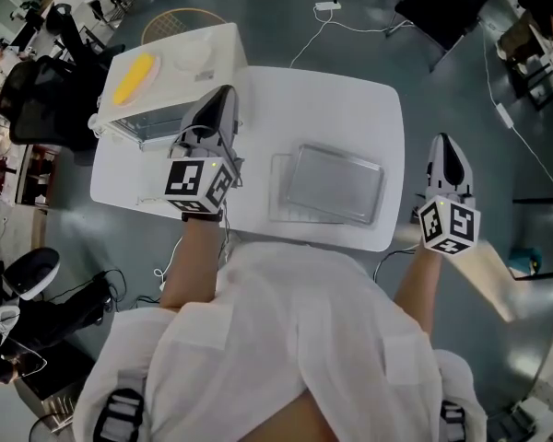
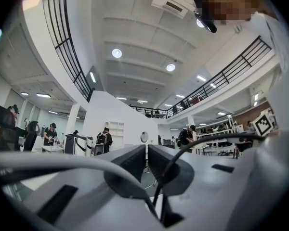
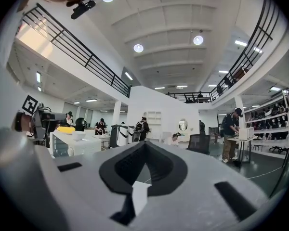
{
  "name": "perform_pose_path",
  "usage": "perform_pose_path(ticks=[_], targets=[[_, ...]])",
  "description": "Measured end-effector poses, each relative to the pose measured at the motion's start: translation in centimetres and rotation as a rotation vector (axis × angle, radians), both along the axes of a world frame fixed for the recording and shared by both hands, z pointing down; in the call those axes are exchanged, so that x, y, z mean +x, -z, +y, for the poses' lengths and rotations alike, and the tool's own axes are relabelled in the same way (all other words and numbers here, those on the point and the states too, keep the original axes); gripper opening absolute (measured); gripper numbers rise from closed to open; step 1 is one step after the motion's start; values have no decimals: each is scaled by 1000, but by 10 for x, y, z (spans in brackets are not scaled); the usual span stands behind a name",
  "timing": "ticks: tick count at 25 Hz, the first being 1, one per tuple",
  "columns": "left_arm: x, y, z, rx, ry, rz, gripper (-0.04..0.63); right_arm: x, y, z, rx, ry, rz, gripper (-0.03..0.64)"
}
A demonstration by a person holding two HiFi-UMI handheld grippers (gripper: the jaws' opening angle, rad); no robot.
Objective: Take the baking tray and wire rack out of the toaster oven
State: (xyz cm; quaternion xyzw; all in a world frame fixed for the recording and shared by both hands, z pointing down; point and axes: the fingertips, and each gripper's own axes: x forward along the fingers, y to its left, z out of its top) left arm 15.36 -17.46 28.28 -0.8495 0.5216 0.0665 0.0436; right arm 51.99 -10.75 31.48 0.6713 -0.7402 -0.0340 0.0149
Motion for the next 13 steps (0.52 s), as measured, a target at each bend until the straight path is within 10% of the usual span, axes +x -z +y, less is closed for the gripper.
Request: perform_pose_path(ticks=[13], targets=[[8, -5, -5, -25, -2, 7, 17, 2, -2, -4, -2, 13, 2, 2]])
